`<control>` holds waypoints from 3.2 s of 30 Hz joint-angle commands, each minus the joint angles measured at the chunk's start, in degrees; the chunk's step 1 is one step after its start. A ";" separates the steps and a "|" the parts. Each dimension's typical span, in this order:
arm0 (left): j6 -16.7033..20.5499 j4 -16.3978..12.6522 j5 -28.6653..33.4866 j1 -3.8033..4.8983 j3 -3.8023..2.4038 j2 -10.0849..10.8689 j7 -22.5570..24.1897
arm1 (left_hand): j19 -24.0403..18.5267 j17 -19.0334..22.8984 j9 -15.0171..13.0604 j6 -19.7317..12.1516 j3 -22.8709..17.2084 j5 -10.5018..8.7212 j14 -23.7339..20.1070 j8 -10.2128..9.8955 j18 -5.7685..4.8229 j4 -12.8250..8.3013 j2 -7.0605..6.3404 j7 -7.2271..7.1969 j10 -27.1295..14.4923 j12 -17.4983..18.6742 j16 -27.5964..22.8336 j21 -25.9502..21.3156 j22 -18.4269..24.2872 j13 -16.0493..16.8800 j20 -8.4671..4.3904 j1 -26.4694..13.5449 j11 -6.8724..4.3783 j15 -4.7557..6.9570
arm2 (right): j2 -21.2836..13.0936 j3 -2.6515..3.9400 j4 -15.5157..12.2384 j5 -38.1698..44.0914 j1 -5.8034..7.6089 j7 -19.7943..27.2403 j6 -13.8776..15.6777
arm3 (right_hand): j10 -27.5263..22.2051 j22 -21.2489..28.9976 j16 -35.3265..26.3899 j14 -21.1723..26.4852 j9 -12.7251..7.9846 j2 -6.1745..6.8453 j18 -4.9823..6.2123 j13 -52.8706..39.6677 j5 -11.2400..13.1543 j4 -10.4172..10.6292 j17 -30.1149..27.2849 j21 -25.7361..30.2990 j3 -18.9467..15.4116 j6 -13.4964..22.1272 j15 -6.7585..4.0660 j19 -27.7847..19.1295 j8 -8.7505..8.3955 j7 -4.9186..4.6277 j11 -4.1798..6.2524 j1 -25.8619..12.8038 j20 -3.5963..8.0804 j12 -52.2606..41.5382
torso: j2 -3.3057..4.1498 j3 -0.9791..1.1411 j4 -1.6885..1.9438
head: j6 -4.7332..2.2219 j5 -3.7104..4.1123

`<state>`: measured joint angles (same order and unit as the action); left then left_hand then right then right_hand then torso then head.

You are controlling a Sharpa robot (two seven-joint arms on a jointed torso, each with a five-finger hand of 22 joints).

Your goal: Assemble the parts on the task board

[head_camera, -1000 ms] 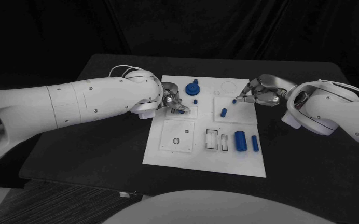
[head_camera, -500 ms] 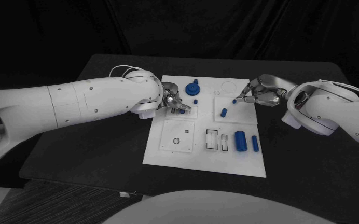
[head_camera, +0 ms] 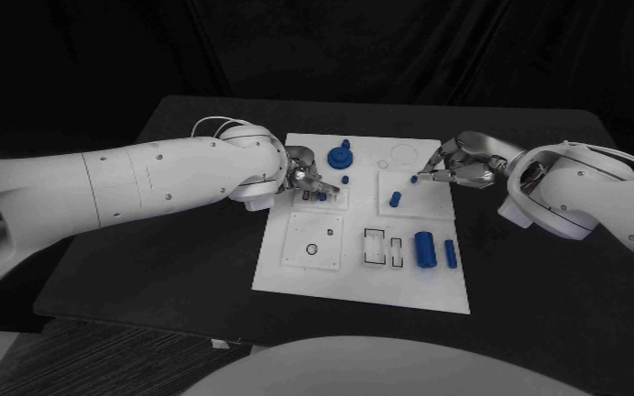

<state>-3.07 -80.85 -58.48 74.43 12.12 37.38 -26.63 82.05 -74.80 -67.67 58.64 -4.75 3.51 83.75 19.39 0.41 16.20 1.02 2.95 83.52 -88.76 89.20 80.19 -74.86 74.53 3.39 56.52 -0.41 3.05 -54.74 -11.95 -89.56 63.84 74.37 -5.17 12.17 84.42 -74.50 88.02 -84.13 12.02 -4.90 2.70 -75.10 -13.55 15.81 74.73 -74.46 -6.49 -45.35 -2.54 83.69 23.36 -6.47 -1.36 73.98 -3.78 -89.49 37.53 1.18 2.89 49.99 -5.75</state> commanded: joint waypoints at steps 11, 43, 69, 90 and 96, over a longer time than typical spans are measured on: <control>9.49 -4.11 0.13 1.69 0.00 4.14 2.25 | 1.38 -15.20 -2.73 -1.25 6.05 -0.74 6.25 1.34 2.02 0.40 -0.90 -0.57 6.48 -1.24 0.80 0.78 -11.95 15.47 -0.30 -2.21 -0.66 0.42 | -0.68 0.03 -0.34 0.06 -0.13 -0.62 0.46 | 5.58 -10.08 -0.99 -4.99 0.65 -0.55 1.24 -14.90 -1.36 0.22 12.56 1.73 -1.06 0.07 0.35 -0.64 0.97 0.08 -0.37 1.21 -0.19 -0.51 | 0.00 -0.01 0.03 | 0.01 0.55; -0.14 7.42 -3.99 5.68 0.03 0.64 1.25 | 1.89 -15.20 -4.28 -4.72 5.59 4.38 6.25 0.98 1.89 -0.49 1.83 -0.26 6.48 -1.24 0.80 1.21 -12.12 15.47 -0.22 9.36 -0.47 0.29 | -1.02 0.04 -1.34 0.06 -0.13 0.52 2.23 | 5.58 -10.08 -0.91 -5.01 0.67 -0.53 1.24 -14.90 -1.39 0.36 12.64 1.77 -1.21 -0.05 0.39 -0.65 1.05 0.08 -0.41 1.10 -0.22 -0.51 | 0.08 -0.04 0.03 | 0.01 0.60; -3.64 13.96 -4.14 4.29 0.02 -3.31 4.26 | 1.43 -15.20 -2.31 -5.58 6.37 5.72 6.25 -1.51 2.03 -0.54 1.18 0.34 6.48 -1.24 0.80 0.52 -11.90 15.47 0.07 12.17 0.03 -0.11 | -0.62 0.04 -1.03 0.06 -0.13 -0.32 1.08 | 5.58 -10.06 -0.95 -4.99 0.68 -0.63 1.25 -14.90 -1.54 0.31 12.59 1.87 -1.17 -0.10 0.41 -0.68 1.10 0.09 -0.43 1.28 -0.24 -0.51 | 0.01 -0.01 0.00 | 0.01 1.04; -5.50 14.83 -4.14 3.58 0.02 -4.29 3.53 | 1.27 -15.20 -1.66 -4.64 6.74 5.61 6.25 -1.94 2.08 0.13 1.58 0.36 6.48 -1.24 0.80 0.30 -11.83 15.47 0.20 11.76 0.12 -0.24 | -0.58 0.04 -0.90 0.06 -0.13 -0.47 0.77 | 5.58 -10.06 -0.98 -4.99 0.68 -0.67 1.25 -14.90 -1.67 0.25 12.57 1.86 -1.14 -0.09 0.42 -0.67 1.10 0.08 -0.44 1.42 -0.25 -0.51 | 0.03 -0.03 0.01 | 0.01 1.12; -5.82 15.05 -4.14 3.46 0.02 -4.47 3.40 | 1.26 -15.20 -1.49 -4.24 6.77 5.86 6.25 -2.00 2.09 0.14 1.74 0.28 6.48 -1.24 0.80 0.30 -11.84 15.47 0.23 11.79 0.09 -0.24 | -0.64 0.04 -0.91 0.06 -0.13 -0.54 0.67 | 5.58 -10.06 -0.98 -4.99 0.68 -0.67 1.25 -14.90 -1.67 0.25 12.57 1.86 -1.14 -0.09 0.42 -0.67 1.10 0.08 -0.44 1.42 -0.25 -0.51 | 0.01 0.01 0.01 | 0.01 1.11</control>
<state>-7.90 -65.84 -62.57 77.99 12.19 33.08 -23.69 83.04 -74.80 -69.79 54.06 0.61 8.51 83.76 18.17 0.41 15.58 2.08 3.08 84.24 -88.76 89.20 80.52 -74.85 74.55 3.21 68.22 -0.47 3.05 -55.33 -11.94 -90.44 63.84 74.35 -4.85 13.24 84.42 -74.50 88.02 -84.13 12.03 -4.91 2.71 -75.11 -14.20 15.81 74.73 -73.42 -6.50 -45.35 -2.53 83.21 23.36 -6.47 -1.36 73.98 -3.89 -89.49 37.55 1.14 2.90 49.99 -4.60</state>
